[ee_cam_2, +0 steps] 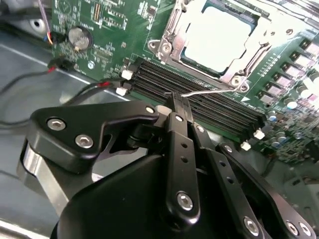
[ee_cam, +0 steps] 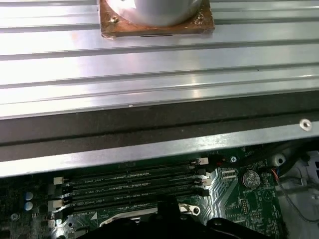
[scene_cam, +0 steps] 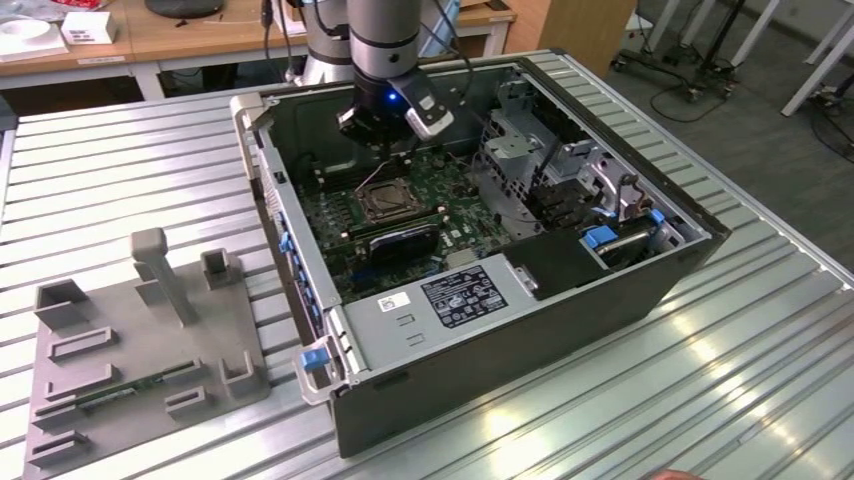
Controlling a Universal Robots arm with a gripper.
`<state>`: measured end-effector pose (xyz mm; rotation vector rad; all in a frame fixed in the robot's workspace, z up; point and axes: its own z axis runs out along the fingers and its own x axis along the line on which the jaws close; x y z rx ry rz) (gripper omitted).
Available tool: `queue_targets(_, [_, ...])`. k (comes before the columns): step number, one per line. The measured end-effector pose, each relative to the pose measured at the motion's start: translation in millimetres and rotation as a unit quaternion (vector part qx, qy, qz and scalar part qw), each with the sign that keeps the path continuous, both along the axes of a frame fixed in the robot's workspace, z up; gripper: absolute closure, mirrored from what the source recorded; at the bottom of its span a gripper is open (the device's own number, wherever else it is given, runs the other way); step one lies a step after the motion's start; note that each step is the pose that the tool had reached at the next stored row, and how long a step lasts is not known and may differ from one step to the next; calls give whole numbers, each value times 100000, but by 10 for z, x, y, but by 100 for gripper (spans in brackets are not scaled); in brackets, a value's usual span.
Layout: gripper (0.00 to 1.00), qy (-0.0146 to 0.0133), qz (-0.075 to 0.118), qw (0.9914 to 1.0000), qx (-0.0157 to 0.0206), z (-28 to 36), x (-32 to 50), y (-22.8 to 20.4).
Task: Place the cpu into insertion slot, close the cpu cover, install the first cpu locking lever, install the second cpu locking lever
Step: 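Install the first cpu locking lever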
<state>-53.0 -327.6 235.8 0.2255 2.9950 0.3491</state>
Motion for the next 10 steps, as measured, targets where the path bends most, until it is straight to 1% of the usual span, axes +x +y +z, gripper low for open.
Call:
queue_targets(2, [90,0,-760,99997,-6,0,-22,0])
queue_targets(6, [90,-26,-1595,99987,11,-8,-106,1])
queue_targets(9, [90,-22,-2591,99966,4,-22,-132,0])
queue_targets(10, [90,-25,-3213,99948,7,-29,-134,0])
